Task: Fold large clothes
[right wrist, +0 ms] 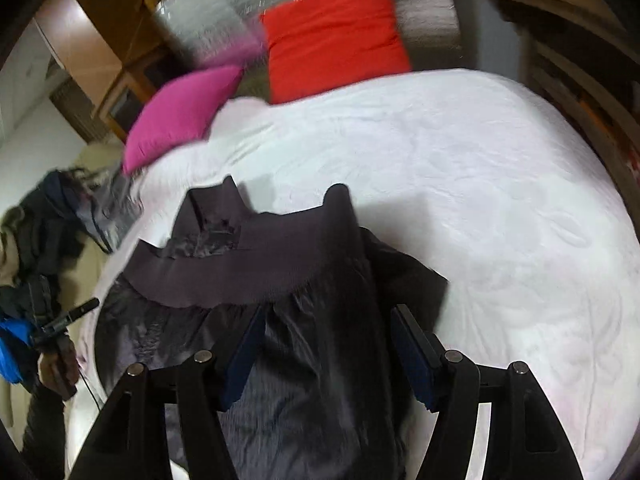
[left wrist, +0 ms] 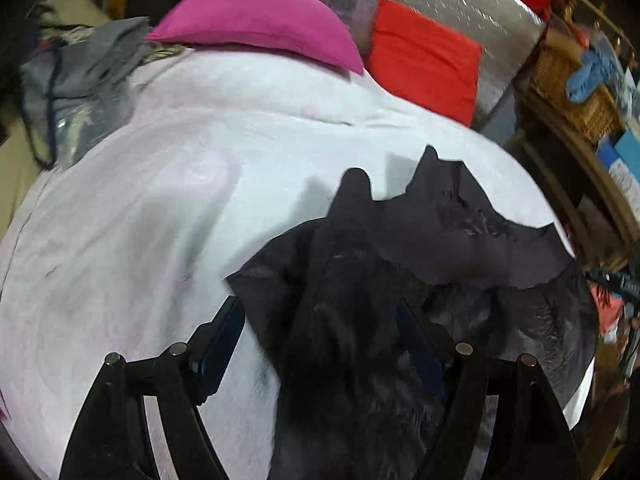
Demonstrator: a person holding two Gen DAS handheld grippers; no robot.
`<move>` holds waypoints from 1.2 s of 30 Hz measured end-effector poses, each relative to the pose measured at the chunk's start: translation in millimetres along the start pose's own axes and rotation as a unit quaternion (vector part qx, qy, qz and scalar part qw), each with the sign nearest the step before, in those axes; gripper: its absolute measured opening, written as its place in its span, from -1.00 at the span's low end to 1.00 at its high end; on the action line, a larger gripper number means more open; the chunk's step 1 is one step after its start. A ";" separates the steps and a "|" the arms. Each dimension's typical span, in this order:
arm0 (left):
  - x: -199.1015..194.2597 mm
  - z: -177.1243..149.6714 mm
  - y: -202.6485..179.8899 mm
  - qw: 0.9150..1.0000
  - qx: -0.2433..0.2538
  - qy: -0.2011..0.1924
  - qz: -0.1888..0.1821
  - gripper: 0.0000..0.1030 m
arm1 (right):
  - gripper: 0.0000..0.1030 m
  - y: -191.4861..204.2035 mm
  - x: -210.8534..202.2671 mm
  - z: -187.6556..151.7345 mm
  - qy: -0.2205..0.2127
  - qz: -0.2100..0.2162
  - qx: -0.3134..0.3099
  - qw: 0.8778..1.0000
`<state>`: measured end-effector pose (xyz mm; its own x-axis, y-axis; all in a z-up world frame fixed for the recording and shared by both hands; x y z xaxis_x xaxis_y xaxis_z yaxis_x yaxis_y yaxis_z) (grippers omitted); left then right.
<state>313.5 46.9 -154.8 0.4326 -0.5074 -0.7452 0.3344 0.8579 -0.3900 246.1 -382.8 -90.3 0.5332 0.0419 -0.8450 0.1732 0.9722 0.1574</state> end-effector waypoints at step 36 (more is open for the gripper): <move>-59.5 -56.2 -107.4 0.994 0.063 -0.087 0.024 0.54 | 0.33 34.9 -44.3 -69.1 -0.002 0.189 0.105 0.976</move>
<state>204.8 -10.5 -99.0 0.5861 -0.4812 -0.6518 0.4073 0.8705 -0.2764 171.3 -334.8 -82.6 0.5943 0.3875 -0.7047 0.1285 0.8192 0.5589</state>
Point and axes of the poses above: each gripper's, at about its wrist camera, not at the fingertips, and x roughly the way its jaws point, y to its left, z to its top, the point moved 6 cm from there along x, roughly the way its jaws point, and after that the axes turned 12 degrees about -z, right-handed, at the moved point
